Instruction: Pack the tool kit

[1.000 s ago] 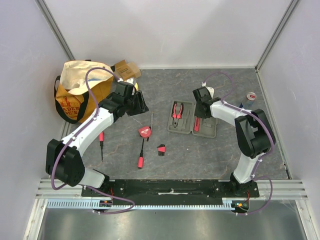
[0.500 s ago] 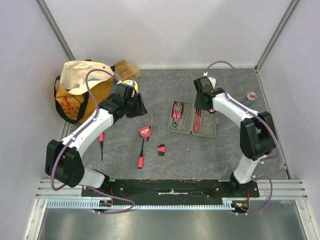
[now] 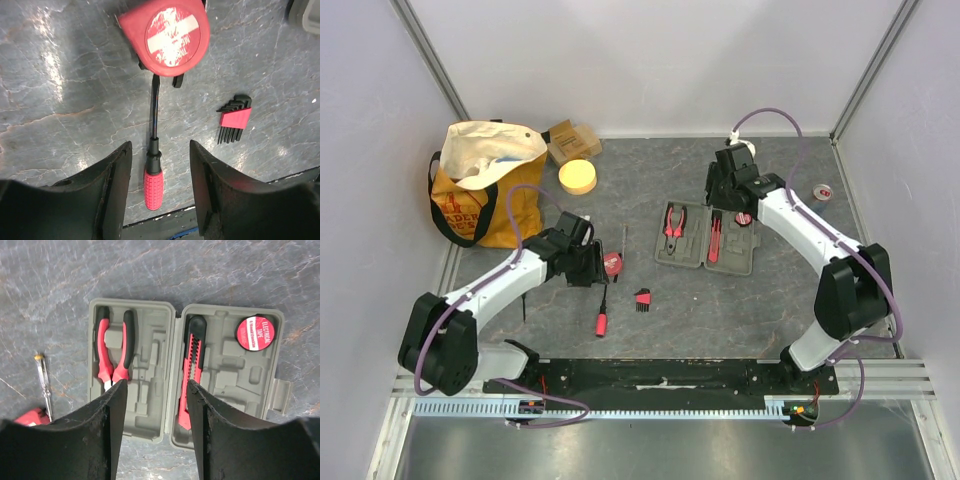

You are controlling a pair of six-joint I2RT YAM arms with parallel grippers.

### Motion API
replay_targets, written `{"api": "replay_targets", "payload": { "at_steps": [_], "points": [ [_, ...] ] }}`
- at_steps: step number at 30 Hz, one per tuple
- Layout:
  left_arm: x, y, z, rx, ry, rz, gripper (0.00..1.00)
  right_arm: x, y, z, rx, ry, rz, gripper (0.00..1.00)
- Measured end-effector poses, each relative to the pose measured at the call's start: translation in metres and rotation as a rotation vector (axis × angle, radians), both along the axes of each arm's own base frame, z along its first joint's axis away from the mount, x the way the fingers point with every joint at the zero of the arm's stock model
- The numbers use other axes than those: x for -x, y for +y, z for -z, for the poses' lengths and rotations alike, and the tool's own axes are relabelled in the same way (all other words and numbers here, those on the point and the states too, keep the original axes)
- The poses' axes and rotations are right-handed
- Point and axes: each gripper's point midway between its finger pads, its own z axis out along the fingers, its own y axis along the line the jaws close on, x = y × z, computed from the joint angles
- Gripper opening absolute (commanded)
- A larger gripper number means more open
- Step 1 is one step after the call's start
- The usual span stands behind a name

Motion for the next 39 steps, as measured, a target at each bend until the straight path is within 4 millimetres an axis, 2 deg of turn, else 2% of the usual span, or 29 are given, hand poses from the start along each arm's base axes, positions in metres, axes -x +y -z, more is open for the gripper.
{"api": "replay_targets", "payload": {
  "at_steps": [3,5,8,10,13,17,20,24,29,39],
  "points": [
    [0.007,0.000,0.005,-0.007,0.024,0.003,0.56,0.009,0.015,0.007,0.011,0.013,-0.073,0.69],
    [0.005,0.003,0.005,-0.022,0.021,-0.020,0.56,0.017,0.038,0.008,0.022,0.006,-0.151,0.73],
    [0.000,0.015,0.002,-0.077,0.000,-0.088,0.56,0.037,0.086,0.011,0.040,-0.010,-0.305,0.76],
    [-0.005,0.025,-0.009,-0.108,-0.044,-0.142,0.56,0.053,0.123,0.018,0.054,-0.007,-0.412,0.79],
    [-0.014,0.040,-0.038,-0.122,-0.156,-0.229,0.56,0.078,0.170,0.034,0.069,0.013,-0.538,0.83],
    [-0.021,0.060,-0.098,-0.076,-0.370,-0.347,0.56,0.103,0.212,0.058,0.103,0.044,-0.647,0.86],
    [-0.019,0.074,-0.131,-0.044,-0.490,-0.408,0.56,0.112,0.232,0.067,0.126,0.052,-0.692,0.87],
    [-0.013,0.087,-0.149,-0.031,-0.564,-0.450,0.57,0.120,0.256,0.076,0.139,0.050,-0.733,0.87],
    [-0.008,0.093,-0.152,-0.045,-0.574,-0.466,0.57,0.121,0.273,0.090,0.156,0.067,-0.751,0.87],
    [-0.003,0.098,-0.147,-0.070,-0.557,-0.468,0.59,0.116,0.273,0.119,0.217,0.115,-0.735,0.86]
  ]
}}
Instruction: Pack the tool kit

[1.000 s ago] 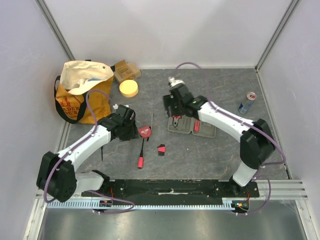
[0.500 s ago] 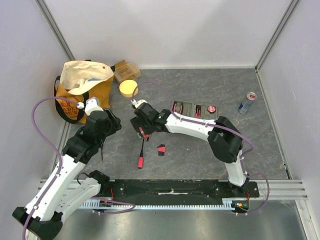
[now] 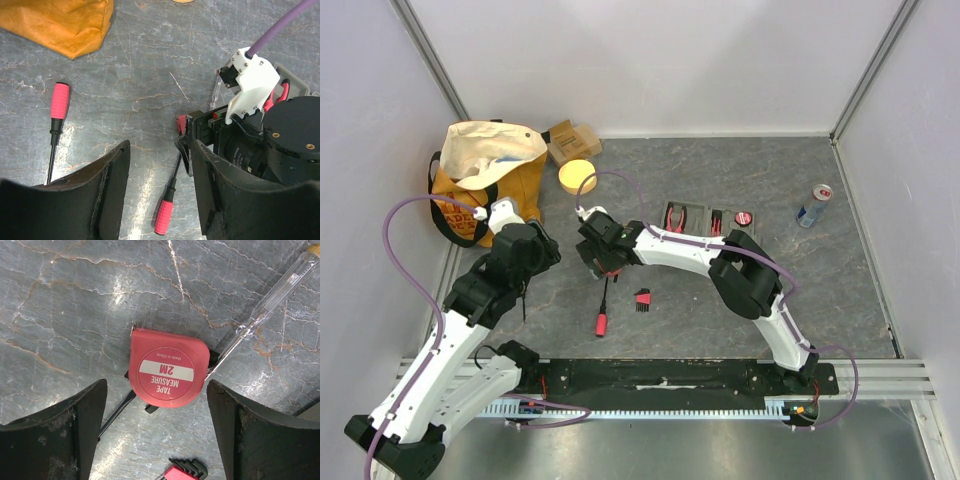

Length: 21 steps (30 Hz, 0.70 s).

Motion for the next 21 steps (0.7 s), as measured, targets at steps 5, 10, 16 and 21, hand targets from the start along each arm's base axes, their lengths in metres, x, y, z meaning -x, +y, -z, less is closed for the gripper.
{"api": "replay_targets", "payload": {
  "at_steps": [5,10,16,21],
  "points": [
    [0.000,0.000,0.000,-0.001,0.001,0.000,0.59,-0.003,0.001,0.010,0.021,0.000,0.006,0.84],
    [0.000,0.000,0.000,-0.001,0.001,0.000,0.60,-0.005,-0.002,0.020,0.048,-0.002,0.004,0.83],
    [0.000,0.000,0.000,-0.001,0.001,0.000,0.60,-0.008,-0.003,0.018,0.066,-0.032,-0.001,0.79],
    [0.000,0.000,0.000,-0.001,0.001,0.000,0.60,-0.011,-0.004,0.015,0.088,-0.070,0.002,0.74]
  ]
}}
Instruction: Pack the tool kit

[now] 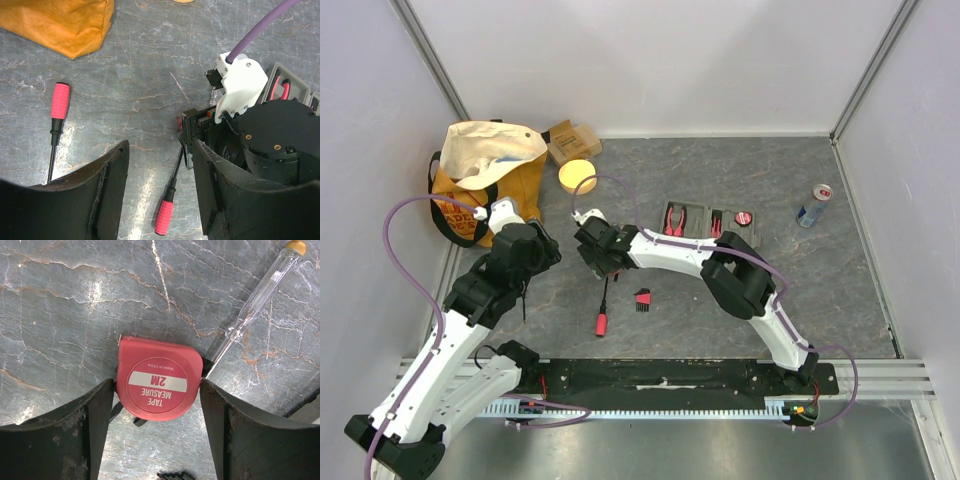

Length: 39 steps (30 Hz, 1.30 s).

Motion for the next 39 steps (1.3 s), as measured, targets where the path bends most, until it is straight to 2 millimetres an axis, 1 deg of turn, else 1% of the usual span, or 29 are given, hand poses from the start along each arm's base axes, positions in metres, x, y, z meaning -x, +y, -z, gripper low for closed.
{"api": "replay_targets", "payload": {
  "at_steps": [4,9,12,14,18,24,26,28,29,31,34,36,39],
  "points": [
    [0.000,0.000,0.000,-0.001,0.002,0.000,0.60,0.002,0.001,-0.001,0.014,-0.018,-0.010,0.68],
    [0.000,0.000,0.001,-0.002,0.005,0.000,0.60,0.005,0.003,-0.001,0.018,-0.021,-0.027,0.55],
    [-0.001,0.000,0.002,-0.003,0.007,0.001,0.61,0.005,0.004,-0.002,0.020,-0.023,-0.034,0.50],
    [-0.001,0.000,0.002,-0.004,0.007,0.000,0.61,0.005,0.004,-0.002,0.021,-0.023,-0.034,0.48],
    [-0.001,-0.001,0.003,-0.005,0.010,0.001,0.61,0.005,0.006,-0.004,0.013,-0.022,-0.037,0.48],
    [-0.002,-0.001,0.004,-0.008,0.016,0.000,0.61,0.003,0.019,-0.016,-0.032,-0.020,-0.058,0.56],
    [-0.002,-0.001,0.004,-0.008,0.016,0.001,0.61,0.005,0.022,-0.016,-0.045,-0.010,-0.067,0.60],
    [-0.002,-0.001,0.004,-0.008,0.016,0.001,0.61,0.008,0.023,-0.015,-0.053,0.005,-0.077,0.61],
    [-0.002,-0.001,0.004,-0.008,0.016,0.001,0.61,0.009,0.024,-0.015,-0.055,0.009,-0.079,0.64],
    [-0.001,-0.001,0.004,-0.007,0.017,0.003,0.61,0.010,0.025,-0.014,-0.059,0.016,-0.080,0.71],
    [-0.001,-0.003,0.005,-0.005,0.021,0.016,0.61,0.010,0.025,-0.009,-0.056,0.023,-0.074,0.80],
    [0.001,-0.009,0.006,0.004,0.033,0.048,0.61,0.011,0.024,-0.003,-0.047,0.030,-0.066,0.84],
    [0.006,-0.021,0.013,0.029,0.070,0.118,0.61,0.010,0.021,-0.001,-0.035,0.031,-0.052,0.86]
  ]
}}
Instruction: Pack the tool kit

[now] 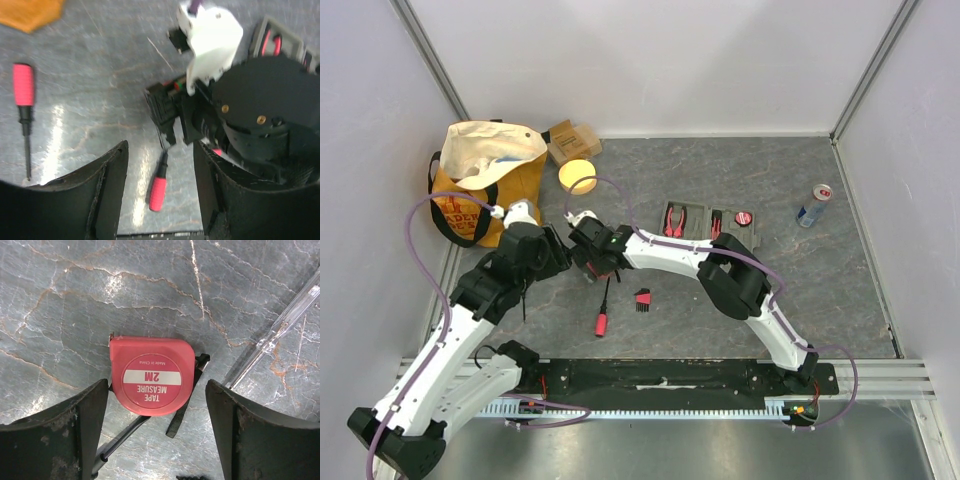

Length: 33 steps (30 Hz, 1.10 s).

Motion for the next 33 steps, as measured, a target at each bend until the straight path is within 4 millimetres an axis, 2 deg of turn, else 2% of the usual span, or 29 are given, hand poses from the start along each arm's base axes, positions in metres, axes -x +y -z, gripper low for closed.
{"api": "replay_targets", "payload": {
  "at_steps": [5,9,12,15,19,22,26,28,31,33],
  "points": [
    [0.020,-0.028,0.034,0.063,0.134,0.155,0.61,-0.006,-0.003,-0.003,-0.013,-0.005,0.043,0.87],
    [0.039,-0.045,0.068,0.101,0.272,0.252,0.60,-0.013,-0.020,-0.024,-0.049,-0.013,0.121,0.85],
    [0.045,-0.056,0.086,0.109,0.373,0.306,0.59,-0.024,-0.050,-0.050,-0.097,-0.027,0.227,0.83],
    [0.046,-0.070,0.102,0.110,0.438,0.360,0.59,-0.039,-0.096,-0.070,-0.137,-0.038,0.362,0.83],
    [0.056,-0.087,0.127,0.073,0.522,0.430,0.58,-0.057,-0.155,-0.079,-0.153,-0.046,0.517,0.83],
    [0.064,-0.096,0.146,0.025,0.587,0.469,0.56,-0.062,-0.183,-0.078,-0.145,-0.048,0.582,0.83],
    [0.077,-0.098,0.171,-0.062,0.671,0.491,0.45,-0.059,-0.200,-0.075,-0.134,-0.043,0.610,0.83],
    [0.076,-0.094,0.181,-0.109,0.690,0.470,0.34,-0.057,-0.206,-0.073,-0.129,-0.040,0.620,0.83],
    [0.080,-0.093,0.190,-0.146,0.731,0.465,0.05,-0.055,-0.218,-0.073,-0.126,-0.039,0.637,0.83],
    [0.080,-0.100,0.188,-0.156,0.718,0.482,0.02,-0.055,-0.227,-0.075,-0.128,-0.041,0.654,0.83]
  ]
}}
